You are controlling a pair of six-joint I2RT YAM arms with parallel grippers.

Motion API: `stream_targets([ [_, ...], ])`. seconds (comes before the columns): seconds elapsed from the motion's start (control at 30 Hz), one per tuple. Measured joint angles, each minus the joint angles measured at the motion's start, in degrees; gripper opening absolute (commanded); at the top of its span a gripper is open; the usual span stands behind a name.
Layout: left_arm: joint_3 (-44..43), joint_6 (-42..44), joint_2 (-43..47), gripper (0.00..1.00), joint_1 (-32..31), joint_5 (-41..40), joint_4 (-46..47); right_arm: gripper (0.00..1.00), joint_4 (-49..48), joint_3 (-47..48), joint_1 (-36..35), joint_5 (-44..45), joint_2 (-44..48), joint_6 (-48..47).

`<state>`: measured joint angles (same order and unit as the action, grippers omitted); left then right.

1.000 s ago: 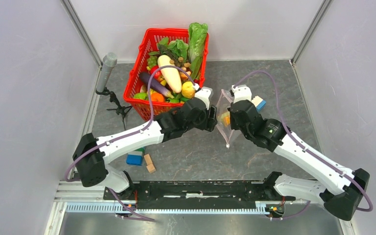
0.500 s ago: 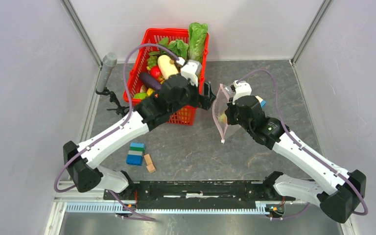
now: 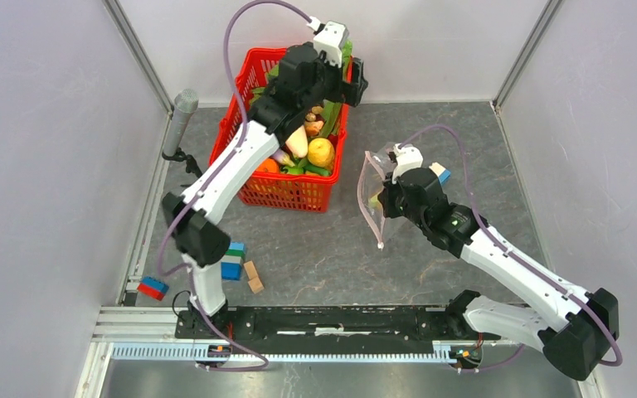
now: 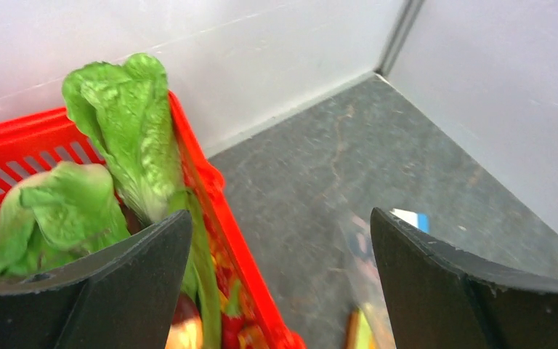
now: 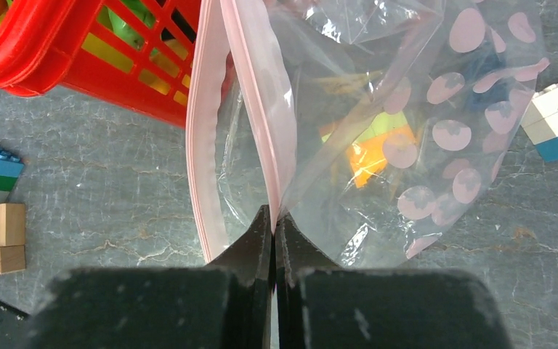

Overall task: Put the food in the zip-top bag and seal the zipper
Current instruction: Pick up the fake vegetable from the bin.

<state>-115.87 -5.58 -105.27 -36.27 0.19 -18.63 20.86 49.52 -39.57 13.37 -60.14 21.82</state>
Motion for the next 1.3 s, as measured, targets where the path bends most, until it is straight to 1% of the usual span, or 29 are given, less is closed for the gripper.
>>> stream_targets([
  [0.03,-2.38,0.5,-2.49,0.94,0.59,-0.09,-0.04,0.0,-0.28,-0.2,0.0,-0.33,0.15,0.02],
  [0.17,-10.03,0.76,-12.02,0.92,3.06,-1.62,-0.13,0.0,-0.72,-0.68,0.0,-1.22,0.26,0.42],
  [0.3,-16.26,0.59,-20.13,0.91,5.29,-2.4,0.48,0.0,-0.79,-1.27,0.0,-1.86,0.59,0.79],
  [0.37,-18.47,0.57,-22.95,0.89,6.12,-3.3,1.14,0.0,-0.79,-1.6,0.0,-2.23,0.94,0.9],
  [0.53,-20.52,-0.9,-26.8,0.86,7.87,-3.98,4.63,0.0,-0.9,-1.77,0.0,-3.06,1.62,1.09],
  [0.63,-22.05,-1.29,-28.65,0.81,8.61,-4.17,7.37,0.0,-0.94,-1.77,0.0,-3.3,1.99,1.16],
  [0.8,-28.24,-2.97,-33.35,0.77,9.35,-3.96,10.16,0.0,-0.98,-1.77,0.0,-3.74,2.12,1.29],
  [0.93,-29.16,-4.28,-35.67,0.73,9.79,-2.64,11.65,0.0,-1.01,-1.77,0.0,-4.2,2.1,1.29],
  [1.0,-29.31,-4.55,-36.68,0.68,9.86,-2.58,12.02,0.0,-1.03,-1.77,0.0,-4.33,2.05,1.29],
  [1.07,-29.62,-4.92,-37.99,0.65,9.97,-2.6,12.57,0.0,-1.05,-1.77,0.0,-4.44,1.95,1.29],
  [1.13,-29.68,-5.6,-39.06,0.59,10.16,-2.6,13.53,0.0,-1.05,-1.77,0.0,-4.52,1.88,1.29],
  [1.27,-29.68,-6.14,-39.5,0.53,10.34,-2.56,15.08,0.0,-1.09,-1.77,0.0,-4.57,1.49,1.29],
  [1.3,-29.68,-6.16,-39.5,0.48,10.45,-2.51,15.34,0.0,-1.09,-1.77,0.0,-4.57,1.36,1.29],
])
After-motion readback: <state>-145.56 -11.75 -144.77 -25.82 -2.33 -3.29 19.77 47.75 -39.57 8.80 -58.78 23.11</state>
